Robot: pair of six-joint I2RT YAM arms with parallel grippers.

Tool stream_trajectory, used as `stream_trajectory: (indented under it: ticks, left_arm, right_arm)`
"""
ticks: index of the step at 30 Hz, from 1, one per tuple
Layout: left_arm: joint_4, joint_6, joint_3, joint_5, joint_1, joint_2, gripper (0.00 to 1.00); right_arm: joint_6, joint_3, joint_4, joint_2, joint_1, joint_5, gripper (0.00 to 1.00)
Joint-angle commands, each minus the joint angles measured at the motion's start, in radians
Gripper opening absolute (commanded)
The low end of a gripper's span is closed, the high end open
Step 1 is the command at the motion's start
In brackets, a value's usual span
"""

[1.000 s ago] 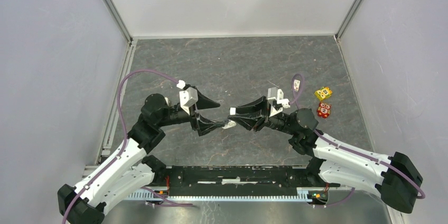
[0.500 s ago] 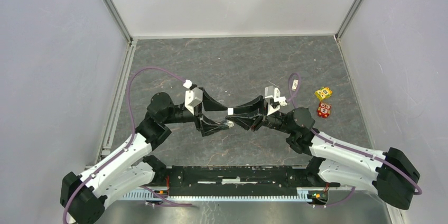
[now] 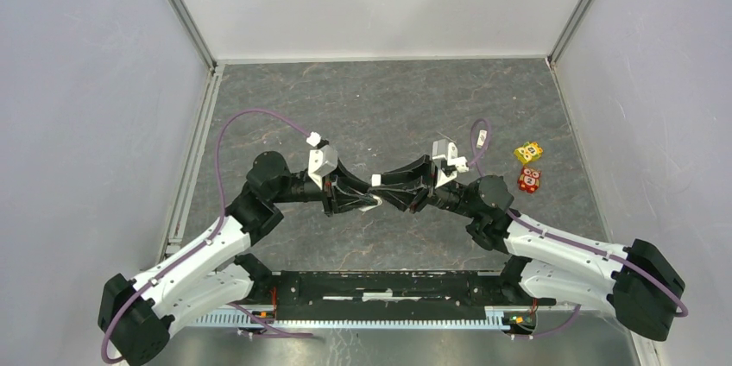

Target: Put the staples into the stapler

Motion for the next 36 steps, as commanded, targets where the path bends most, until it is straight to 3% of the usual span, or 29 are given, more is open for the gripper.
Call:
stream_trajectory:
  ticks: [1, 4, 5, 9, 10, 14, 17, 20, 28, 36]
  left_arm:
    - [0.016, -0.004, 0.007, -0.05, -0.005, -0.004, 0.12]
    - [0.001, -0.019, 0.008, -0.114, -0.005, 0.003, 0.04]
    - [-0.011, -0.024, 0.01, -0.149, -0.005, 0.006, 0.02]
    - [-0.085, -0.045, 0.034, -0.367, -0.005, 0.046, 0.02]
    - [-0.108, -0.054, 0.047, -0.433, -0.005, 0.062, 0.02]
    - [-0.2, -0.145, 0.12, -0.717, -0.005, 0.179, 0.02]
    - [-0.295, -0.248, 0.218, -0.966, -0.005, 0.305, 0.02]
    - [-0.387, -0.268, 0.336, -1.102, -0.004, 0.452, 0.02]
    - [-0.463, -0.489, 0.557, -1.357, -0.004, 0.797, 0.02]
    - [-0.484, -0.58, 0.668, -1.374, -0.005, 1.028, 0.02]
  right_arm:
    - [0.005, 0.029, 0.044, -0.005, 0.002, 0.025, 0.11]
    - [-0.002, 0.028, -0.023, -0.028, 0.0, 0.082, 0.26]
    - [-0.007, 0.028, -0.054, -0.044, 0.0, 0.114, 0.36]
    - [-0.045, 0.043, -0.299, -0.138, 0.0, 0.34, 0.94]
    - [-0.053, 0.043, -0.347, -0.167, 0.0, 0.396, 0.98]
    - [-0.058, 0.04, -0.536, -0.282, 0.0, 0.669, 0.98]
    - [-0.042, 0.044, -0.65, -0.332, -0.001, 0.769, 0.98]
    - [-0.02, 0.062, -0.75, -0.354, 0.0, 0.834, 0.98]
    - [-0.048, 0.071, -0.839, -0.396, 0.0, 0.913, 0.98]
    - [-0.126, 0.103, -0.892, -0.419, -0.001, 0.981, 0.98]
